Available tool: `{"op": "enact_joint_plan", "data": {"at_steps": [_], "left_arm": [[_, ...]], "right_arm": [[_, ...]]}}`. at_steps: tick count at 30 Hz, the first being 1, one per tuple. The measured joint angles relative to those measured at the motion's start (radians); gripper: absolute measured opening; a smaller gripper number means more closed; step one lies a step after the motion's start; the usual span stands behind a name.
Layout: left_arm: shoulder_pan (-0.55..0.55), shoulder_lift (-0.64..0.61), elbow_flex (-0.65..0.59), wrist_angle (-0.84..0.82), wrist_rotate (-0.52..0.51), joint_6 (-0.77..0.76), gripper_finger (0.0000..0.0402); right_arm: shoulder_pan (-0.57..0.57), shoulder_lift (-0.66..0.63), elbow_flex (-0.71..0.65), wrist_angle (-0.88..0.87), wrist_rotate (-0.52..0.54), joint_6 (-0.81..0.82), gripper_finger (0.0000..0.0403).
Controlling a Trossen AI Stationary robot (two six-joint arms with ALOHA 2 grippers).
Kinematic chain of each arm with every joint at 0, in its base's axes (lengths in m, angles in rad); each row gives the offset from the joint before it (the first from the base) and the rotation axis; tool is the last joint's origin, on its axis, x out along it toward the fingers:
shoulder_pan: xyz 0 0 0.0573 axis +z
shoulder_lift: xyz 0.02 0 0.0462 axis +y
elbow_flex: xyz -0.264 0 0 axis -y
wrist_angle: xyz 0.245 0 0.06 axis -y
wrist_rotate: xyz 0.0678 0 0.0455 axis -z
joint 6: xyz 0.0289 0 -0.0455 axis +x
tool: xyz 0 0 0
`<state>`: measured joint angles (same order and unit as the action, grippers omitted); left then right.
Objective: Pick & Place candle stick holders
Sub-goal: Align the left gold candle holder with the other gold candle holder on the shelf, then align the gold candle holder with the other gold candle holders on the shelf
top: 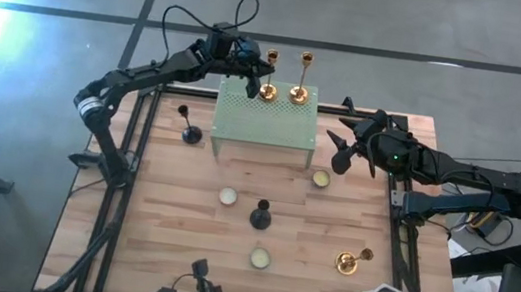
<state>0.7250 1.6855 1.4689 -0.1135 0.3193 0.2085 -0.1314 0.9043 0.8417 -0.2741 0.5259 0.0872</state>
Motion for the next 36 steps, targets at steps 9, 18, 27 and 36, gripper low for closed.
{"op": "enact_joint_plan", "data": {"at_steps": [9, 18, 27, 36], "left_arm": [[0.0, 0.002, -0.003, -0.002, 0.005, -0.001, 0.0059], [0.0, 0.002, -0.003, 0.017, 0.007, -0.005, 0.01], [0.0, 0.002, -0.003, 0.024, 0.008, -0.024, 0.0183], [0.001, -0.041, -0.002, -0.035, -0.077, 0.022, 0.0218]], "right_arm": [[0.0, 0.0, 0.0, 0.001, 0.0, 0.002, 0.0224], [0.0, 0.0, 0.0, 0.001, 0.0, 0.002, 0.0224], [0.0, 0.0, 0.0, 0.001, 0.0, 0.003, 0.0224], [0.0, -0.002, 0.0, -0.002, -0.001, 0.003, 0.0224]]}}
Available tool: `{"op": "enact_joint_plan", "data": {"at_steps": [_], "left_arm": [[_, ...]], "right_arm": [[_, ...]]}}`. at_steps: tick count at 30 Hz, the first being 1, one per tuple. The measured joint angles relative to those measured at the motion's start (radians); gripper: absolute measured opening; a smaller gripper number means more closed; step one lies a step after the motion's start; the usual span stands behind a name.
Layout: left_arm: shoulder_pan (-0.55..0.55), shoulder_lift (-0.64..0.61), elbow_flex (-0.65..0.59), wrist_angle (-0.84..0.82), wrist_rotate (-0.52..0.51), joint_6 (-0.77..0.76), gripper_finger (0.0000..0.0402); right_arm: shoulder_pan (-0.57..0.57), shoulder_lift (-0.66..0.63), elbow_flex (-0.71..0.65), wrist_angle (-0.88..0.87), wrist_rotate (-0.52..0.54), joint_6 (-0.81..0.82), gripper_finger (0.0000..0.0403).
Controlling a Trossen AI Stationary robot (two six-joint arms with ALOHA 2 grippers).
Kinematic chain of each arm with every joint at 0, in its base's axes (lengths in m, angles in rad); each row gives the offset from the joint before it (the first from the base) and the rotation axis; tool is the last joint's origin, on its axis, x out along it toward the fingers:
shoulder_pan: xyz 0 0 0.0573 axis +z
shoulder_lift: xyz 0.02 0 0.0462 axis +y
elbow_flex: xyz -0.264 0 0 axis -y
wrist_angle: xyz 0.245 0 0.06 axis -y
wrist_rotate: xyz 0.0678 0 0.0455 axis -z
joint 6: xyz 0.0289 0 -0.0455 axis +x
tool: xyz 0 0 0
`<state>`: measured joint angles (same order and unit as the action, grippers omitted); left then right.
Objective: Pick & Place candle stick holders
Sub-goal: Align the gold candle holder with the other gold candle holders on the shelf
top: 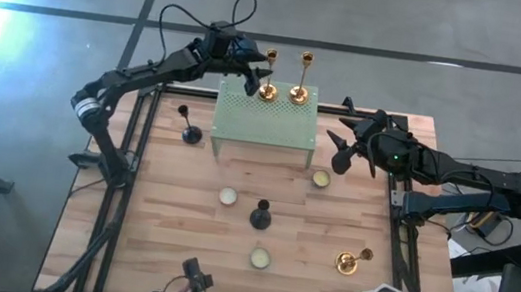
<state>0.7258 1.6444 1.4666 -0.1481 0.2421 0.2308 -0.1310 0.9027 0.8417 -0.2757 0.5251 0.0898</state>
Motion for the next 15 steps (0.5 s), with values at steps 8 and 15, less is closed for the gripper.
{"op": "enact_joint_plan", "data": {"at_steps": [8, 15], "left_arm": [[0.0, -0.147, 0.0, -0.197, -0.035, 0.016, 0.0218], [-0.007, -0.3, 0.001, -0.398, -0.01, 0.011, 0.0218]], "right_arm": [[0.0, -0.016, 0.0, -0.006, -0.001, -0.006, 0.0224], [0.0, -0.063, 0.0, -0.115, -0.122, -0.065, 0.0224]]}}
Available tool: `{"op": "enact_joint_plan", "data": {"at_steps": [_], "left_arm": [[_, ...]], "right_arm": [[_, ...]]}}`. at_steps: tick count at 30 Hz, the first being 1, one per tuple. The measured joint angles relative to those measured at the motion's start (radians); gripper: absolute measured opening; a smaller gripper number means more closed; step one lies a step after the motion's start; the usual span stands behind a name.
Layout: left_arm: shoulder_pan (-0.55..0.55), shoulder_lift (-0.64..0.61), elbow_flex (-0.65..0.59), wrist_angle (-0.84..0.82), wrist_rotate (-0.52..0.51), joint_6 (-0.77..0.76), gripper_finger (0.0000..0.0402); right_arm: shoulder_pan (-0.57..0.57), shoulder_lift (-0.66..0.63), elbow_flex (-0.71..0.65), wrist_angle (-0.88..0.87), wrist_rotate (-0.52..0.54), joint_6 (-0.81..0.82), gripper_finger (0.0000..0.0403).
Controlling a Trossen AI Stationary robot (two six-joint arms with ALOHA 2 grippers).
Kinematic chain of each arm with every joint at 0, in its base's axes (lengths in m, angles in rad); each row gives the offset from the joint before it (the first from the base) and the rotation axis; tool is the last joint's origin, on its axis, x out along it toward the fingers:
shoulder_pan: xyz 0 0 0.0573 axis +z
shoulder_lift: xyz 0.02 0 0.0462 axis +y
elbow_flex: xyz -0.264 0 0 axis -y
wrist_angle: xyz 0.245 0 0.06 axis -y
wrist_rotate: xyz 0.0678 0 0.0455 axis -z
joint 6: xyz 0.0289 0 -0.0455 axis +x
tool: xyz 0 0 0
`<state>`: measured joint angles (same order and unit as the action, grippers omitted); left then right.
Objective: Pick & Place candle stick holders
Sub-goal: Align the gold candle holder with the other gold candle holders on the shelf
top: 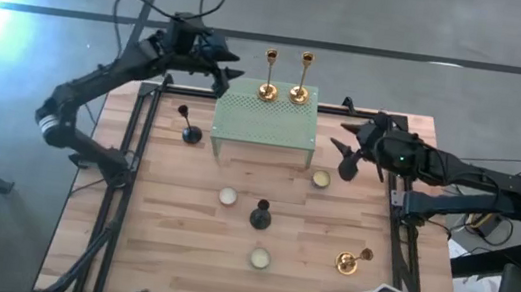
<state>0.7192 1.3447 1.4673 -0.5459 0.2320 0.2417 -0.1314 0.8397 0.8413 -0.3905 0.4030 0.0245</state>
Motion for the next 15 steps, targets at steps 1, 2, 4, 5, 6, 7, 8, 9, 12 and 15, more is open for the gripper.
{"op": "enact_joint_plan", "data": {"at_steps": [1, 2, 4, 5, 6, 7, 8, 9, 12, 15], "left_arm": [[-0.001, -0.021, -0.003, -0.02, 0.013, -0.002, 0.0218], [-0.004, -0.044, -0.012, -0.033, 0.027, -0.01, 0.0218], [-0.014, -0.09, -0.041, -0.043, 0.061, -0.032, 0.0218], [-0.021, -0.115, -0.061, -0.04, 0.079, -0.042, 0.0218], [-0.03, -0.139, -0.084, -0.038, 0.095, -0.052, 0.0218], [-0.042, -0.163, -0.11, -0.036, 0.109, -0.061, 0.0218], [-0.055, -0.188, -0.14, -0.027, 0.122, -0.075, 0.0218], [-0.07, -0.212, -0.173, -0.01, 0.134, -0.088, 0.0218], [-0.115, -0.281, -0.286, 0.081, 0.143, -0.149, 0.0218], [-0.16, -0.337, -0.404, 0.218, 0.144, -0.215, 0.0218]], "right_arm": [[0.0, -0.011, 0.0, -0.029, -0.036, 0.005, 0.0224], [0.0, -0.021, 0.0, -0.06, -0.069, 0.017, 0.0224], [0.001, -0.046, 0.0, -0.118, -0.135, 0.053, 0.0224], [0.001, -0.06, 0.0, -0.151, -0.16, 0.078, 0.0224], [0.001, -0.074, 0.0, -0.184, -0.182, 0.105, 0.0224], [0.001, -0.089, 0.0, -0.216, -0.2, 0.135, 0.0224], [0.003, -0.104, 0.002, -0.259, -0.214, 0.169, 0.0224], [0.008, -0.117, 0.004, -0.306, -0.222, 0.203, 0.0224], [0.041, -0.152, 0.016, -0.452, -0.226, 0.307, 0.0224], [0.099, -0.178, 0.02, -0.558, -0.229, 0.423, 0.0224]]}}
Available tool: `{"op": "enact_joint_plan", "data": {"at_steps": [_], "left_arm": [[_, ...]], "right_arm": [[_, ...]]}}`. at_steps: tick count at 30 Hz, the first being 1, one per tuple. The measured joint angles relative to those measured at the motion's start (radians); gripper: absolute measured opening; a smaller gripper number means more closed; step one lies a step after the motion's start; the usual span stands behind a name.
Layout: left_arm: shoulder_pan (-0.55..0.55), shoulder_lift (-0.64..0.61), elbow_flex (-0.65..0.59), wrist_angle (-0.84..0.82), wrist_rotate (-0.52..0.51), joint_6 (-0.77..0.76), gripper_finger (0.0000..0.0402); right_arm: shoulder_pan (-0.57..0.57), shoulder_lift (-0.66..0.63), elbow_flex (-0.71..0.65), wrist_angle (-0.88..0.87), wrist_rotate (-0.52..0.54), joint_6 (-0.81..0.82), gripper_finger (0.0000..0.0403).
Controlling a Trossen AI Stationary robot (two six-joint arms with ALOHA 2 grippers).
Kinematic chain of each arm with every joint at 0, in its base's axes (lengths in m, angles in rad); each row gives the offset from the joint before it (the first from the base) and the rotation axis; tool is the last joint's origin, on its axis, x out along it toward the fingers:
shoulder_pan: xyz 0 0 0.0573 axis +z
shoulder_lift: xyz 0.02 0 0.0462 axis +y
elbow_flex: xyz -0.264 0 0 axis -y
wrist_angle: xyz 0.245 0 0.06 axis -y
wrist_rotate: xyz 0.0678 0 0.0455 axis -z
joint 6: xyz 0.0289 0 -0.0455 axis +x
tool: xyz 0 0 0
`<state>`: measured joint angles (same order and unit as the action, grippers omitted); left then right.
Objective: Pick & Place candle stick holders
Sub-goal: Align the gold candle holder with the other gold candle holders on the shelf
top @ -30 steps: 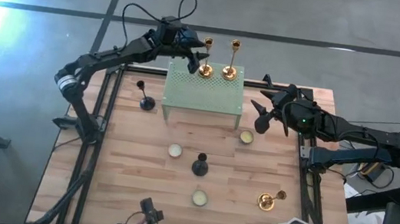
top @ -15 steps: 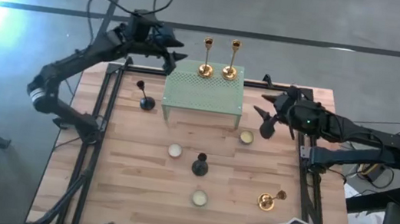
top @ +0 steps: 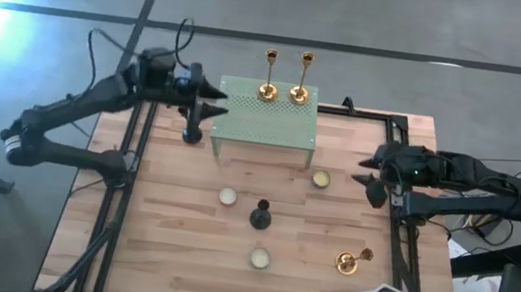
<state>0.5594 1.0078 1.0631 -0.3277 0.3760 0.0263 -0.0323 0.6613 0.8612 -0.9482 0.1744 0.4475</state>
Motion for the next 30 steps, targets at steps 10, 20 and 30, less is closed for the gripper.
{"op": "enact_joint_plan", "data": {"at_steps": [10, 20, 30], "left_arm": [[-0.061, -0.079, -0.252, 0.332, -0.002, -0.182, 0.0218], [-0.082, -0.08, -0.265, 0.341, -0.003, -0.208, 0.0218], [-0.114, -0.081, -0.265, 0.352, -0.003, -0.17, 0.0218]], "right_arm": [[0.302, 0.035, -0.006, -0.145, 0.07, 0.317, 0.0224], [0.605, 0.158, -0.008, -0.33, 0.163, 0.715, 0.0224], [0.869, 0.268, -0.008, -0.454, 0.159, 1.085, 0.0224]]}}
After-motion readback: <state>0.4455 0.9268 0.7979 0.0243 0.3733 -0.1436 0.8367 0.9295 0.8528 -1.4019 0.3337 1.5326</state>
